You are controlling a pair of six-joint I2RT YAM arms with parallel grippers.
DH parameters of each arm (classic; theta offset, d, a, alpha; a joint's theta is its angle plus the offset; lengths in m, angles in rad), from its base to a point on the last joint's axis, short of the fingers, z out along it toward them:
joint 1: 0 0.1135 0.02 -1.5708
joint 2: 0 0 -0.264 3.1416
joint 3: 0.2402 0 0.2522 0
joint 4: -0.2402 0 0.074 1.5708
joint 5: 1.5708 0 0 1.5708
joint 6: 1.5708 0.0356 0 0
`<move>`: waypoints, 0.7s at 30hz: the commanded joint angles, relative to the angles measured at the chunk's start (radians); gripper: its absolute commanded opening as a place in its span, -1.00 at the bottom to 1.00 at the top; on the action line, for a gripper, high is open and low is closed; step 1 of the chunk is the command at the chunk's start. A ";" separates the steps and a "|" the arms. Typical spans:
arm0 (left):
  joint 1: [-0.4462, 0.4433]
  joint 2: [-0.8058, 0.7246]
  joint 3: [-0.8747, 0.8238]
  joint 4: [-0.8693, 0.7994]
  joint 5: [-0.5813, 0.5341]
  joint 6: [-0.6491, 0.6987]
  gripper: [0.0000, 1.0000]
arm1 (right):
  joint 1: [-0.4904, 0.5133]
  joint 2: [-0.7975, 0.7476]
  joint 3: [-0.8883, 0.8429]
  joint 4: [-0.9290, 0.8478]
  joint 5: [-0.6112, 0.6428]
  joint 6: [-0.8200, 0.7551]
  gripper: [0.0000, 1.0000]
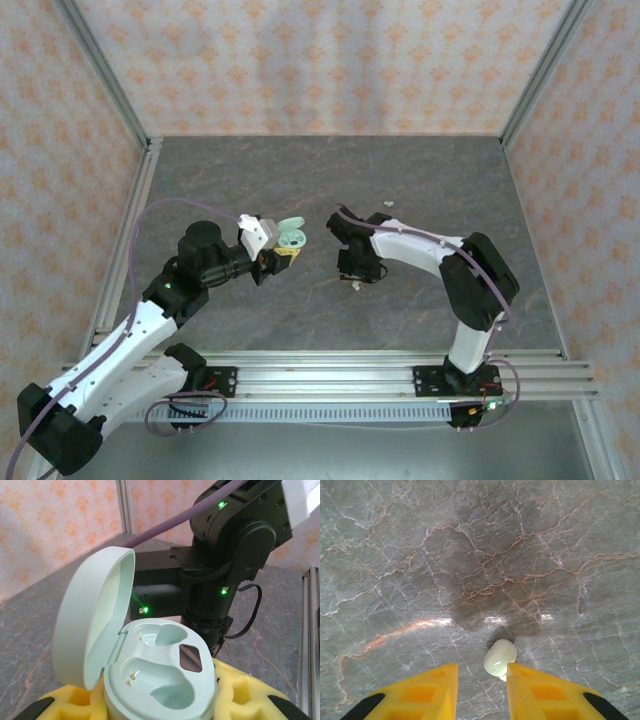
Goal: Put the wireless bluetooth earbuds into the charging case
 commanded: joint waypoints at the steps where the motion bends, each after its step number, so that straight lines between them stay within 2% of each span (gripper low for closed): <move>1: -0.005 -0.023 -0.016 -0.014 -0.020 0.025 -0.87 | 0.005 0.026 0.038 -0.065 0.054 -0.005 -0.37; 13: -0.004 -0.038 -0.026 -0.018 -0.029 0.030 -0.87 | 0.005 0.089 0.059 -0.071 0.050 -0.021 -0.40; 21: -0.004 -0.036 -0.027 -0.018 -0.033 0.035 -0.87 | 0.005 0.091 0.056 -0.082 0.041 -0.027 -0.54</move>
